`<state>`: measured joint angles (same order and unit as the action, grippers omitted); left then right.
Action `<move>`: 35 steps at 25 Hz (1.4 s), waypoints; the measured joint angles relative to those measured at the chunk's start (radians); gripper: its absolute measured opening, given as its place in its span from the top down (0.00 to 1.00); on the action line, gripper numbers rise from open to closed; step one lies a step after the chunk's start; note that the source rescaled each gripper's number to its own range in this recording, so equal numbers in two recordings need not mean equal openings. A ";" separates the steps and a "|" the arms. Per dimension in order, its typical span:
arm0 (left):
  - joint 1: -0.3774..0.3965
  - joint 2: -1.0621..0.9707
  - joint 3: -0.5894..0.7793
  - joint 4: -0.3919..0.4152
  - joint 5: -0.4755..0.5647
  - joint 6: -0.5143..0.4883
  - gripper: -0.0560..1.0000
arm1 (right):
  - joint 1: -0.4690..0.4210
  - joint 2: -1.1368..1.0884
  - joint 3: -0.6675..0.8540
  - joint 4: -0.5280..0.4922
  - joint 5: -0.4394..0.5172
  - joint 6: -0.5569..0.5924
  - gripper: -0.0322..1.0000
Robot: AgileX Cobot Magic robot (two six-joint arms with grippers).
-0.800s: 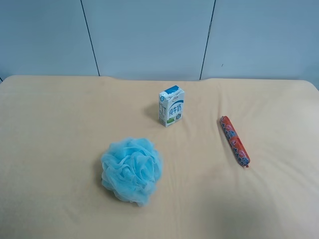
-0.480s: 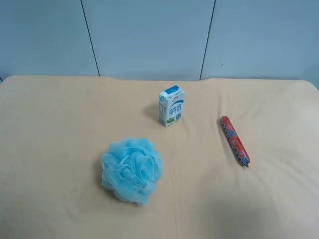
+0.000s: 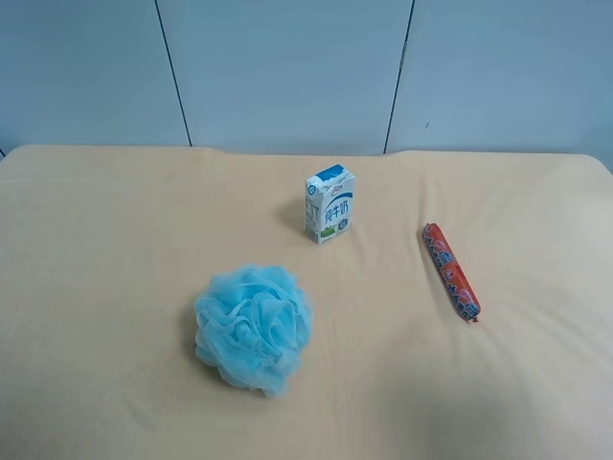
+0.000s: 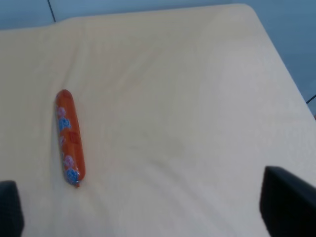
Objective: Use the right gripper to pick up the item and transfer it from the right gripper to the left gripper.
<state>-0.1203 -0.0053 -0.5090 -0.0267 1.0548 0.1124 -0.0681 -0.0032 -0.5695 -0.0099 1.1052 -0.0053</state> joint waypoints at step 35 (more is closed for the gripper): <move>0.000 0.000 0.000 0.000 0.000 0.000 0.01 | 0.000 0.000 0.000 0.000 0.000 0.000 0.00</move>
<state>-0.1203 -0.0053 -0.5090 -0.0267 1.0548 0.1124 -0.0681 -0.0032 -0.5695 -0.0099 1.1052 -0.0053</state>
